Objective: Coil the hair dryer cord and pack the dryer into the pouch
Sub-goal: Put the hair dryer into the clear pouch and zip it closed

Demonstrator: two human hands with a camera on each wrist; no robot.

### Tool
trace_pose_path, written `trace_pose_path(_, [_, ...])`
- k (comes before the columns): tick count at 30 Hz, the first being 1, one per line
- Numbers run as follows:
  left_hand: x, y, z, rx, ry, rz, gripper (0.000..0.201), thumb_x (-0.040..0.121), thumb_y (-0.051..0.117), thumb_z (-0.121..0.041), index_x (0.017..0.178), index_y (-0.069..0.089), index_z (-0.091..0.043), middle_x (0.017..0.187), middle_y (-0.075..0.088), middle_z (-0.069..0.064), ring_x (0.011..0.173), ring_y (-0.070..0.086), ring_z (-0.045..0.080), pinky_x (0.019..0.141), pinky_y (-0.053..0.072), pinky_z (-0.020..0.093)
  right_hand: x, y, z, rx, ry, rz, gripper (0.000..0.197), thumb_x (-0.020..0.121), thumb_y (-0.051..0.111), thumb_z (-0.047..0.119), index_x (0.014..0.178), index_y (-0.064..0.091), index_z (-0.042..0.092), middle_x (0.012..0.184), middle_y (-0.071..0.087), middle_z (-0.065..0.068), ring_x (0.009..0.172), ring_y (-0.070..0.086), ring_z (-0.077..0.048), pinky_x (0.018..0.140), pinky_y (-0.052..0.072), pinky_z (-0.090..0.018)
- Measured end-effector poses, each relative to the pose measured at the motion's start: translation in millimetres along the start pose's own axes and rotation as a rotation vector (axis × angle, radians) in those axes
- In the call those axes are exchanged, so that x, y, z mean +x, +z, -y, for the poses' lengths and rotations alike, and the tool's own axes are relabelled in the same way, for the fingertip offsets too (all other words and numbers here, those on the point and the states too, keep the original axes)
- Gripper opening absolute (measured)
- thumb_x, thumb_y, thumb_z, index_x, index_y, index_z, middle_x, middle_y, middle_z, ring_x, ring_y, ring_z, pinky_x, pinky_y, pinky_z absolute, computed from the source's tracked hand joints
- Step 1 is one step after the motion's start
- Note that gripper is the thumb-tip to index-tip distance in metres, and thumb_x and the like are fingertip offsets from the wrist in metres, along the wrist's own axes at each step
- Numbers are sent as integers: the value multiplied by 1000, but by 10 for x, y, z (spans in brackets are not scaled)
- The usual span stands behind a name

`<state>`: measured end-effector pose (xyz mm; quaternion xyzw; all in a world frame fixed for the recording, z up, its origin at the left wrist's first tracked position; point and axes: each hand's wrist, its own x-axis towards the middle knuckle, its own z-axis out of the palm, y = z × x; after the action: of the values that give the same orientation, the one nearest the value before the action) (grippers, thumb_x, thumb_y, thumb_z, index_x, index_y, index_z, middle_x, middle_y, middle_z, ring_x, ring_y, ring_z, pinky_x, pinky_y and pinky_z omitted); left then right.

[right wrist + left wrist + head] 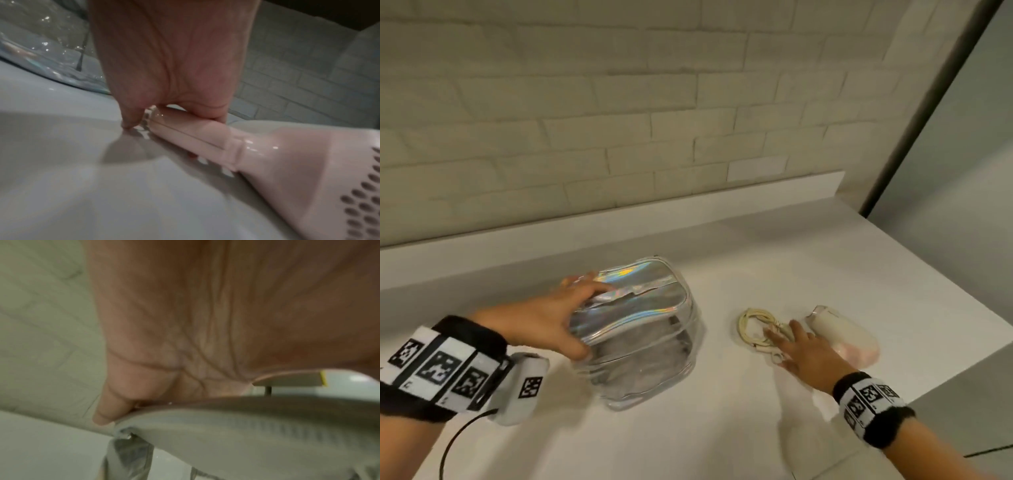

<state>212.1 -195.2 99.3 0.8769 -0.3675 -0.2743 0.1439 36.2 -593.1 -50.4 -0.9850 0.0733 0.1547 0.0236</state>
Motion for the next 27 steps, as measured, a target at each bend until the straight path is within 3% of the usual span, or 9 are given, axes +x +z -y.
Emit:
trace_pose_path(2, [-74,-100,-27,-325,42,-47,86,40,74,-61,116,35,-49,135,44,-11,127,39,3,93,33,4,48,-72,10,-11,-46,12,58,94,37,43,144,8,39,146,22,-18,100,58,-31,90,45,-35])
trace_pose_path(4, [-115,-194,-8,-571,61,-190,88,33,72,-75,110,49,-38,109,64,-15,104,56,0,81,42,7,97,-69,6,46,-41,38,56,93,40,41,143,16,34,142,26,-16,87,58,-29,83,47,-32])
trace_pose_path(7, [-93,-275,59,-841,-19,-458,88,22,66,-83,97,60,-38,103,65,-5,98,59,14,80,46,29,119,-84,78,198,-19,73,51,92,44,41,137,24,29,130,35,-10,76,53,-18,77,44,-26])
trace_pose_path(10, [-47,-318,29,-957,-89,-631,91,16,59,-88,87,59,-32,92,63,-3,85,61,16,69,48,34,116,-218,145,381,-11,-9,47,92,46,38,133,29,21,120,38,-4,73,50,-9,78,41,-23])
trace_pose_path(14, [-9,-396,-58,-991,-163,-669,82,24,51,-92,84,54,-37,95,58,-1,83,59,17,70,51,36,-19,-893,307,935,-107,-207,26,90,50,36,111,35,33,110,48,-5,85,57,-10,76,49,-20])
trace_pose_path(17, [20,-459,-91,-1005,-205,-632,87,25,49,-92,90,54,-35,95,59,1,82,60,20,70,52,37,-266,-1546,595,1372,-346,-321,62,69,67,56,119,34,37,99,57,-3,81,63,-14,73,53,-30])
trace_pose_path(19, [24,-490,-103,-1015,-226,-599,99,22,50,-93,100,54,-32,100,61,6,87,62,24,71,53,39,-381,-1877,853,1487,-547,-365,63,62,71,61,116,40,48,104,60,4,86,64,-20,78,55,-33])
trace_pose_path(23, [18,-534,-82,-1060,-275,-597,103,35,48,-87,118,46,-25,117,56,15,89,62,29,68,53,39,-391,-2212,1481,1411,-746,-450,58,72,61,62,120,34,44,125,49,-3,114,53,-25,101,44,-37])
trace_pose_path(27, [28,-546,-21,-1088,-301,-572,131,27,48,-93,133,41,-18,129,52,22,97,61,35,75,55,44,-168,-2055,2095,912,-852,-296,56,87,54,33,129,17,29,127,39,10,113,42,10,95,33,-5])
